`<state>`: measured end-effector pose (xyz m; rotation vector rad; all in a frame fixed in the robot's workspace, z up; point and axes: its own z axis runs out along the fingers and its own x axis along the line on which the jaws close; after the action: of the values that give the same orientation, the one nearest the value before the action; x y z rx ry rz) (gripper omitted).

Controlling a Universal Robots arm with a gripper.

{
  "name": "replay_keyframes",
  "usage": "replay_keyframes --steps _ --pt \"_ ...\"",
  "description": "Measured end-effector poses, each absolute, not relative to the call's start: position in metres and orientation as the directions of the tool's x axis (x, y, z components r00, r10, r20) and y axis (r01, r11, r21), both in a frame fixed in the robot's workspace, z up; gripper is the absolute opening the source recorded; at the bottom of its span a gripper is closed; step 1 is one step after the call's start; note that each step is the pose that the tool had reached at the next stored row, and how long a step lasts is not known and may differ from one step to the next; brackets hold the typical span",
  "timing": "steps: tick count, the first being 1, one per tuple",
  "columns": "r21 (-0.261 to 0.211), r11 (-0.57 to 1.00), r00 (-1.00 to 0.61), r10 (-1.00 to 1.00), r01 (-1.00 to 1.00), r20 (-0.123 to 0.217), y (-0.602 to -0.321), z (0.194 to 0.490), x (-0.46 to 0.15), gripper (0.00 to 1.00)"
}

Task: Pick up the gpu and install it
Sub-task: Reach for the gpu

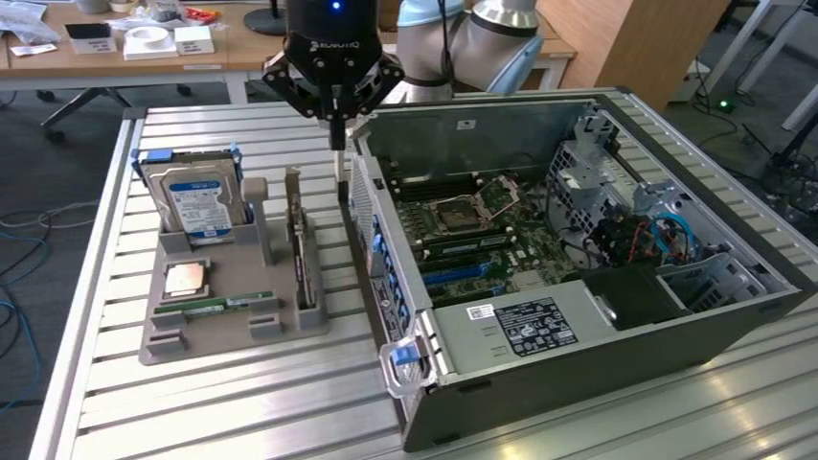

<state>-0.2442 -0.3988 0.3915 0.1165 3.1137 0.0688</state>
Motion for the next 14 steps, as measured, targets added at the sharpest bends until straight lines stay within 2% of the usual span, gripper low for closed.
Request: replay_keyframes --steps 14 --pt "0.045 0.996 -0.997 0.075 0.074 -0.023 -0.3988 0.3912 -0.2550 0.11"
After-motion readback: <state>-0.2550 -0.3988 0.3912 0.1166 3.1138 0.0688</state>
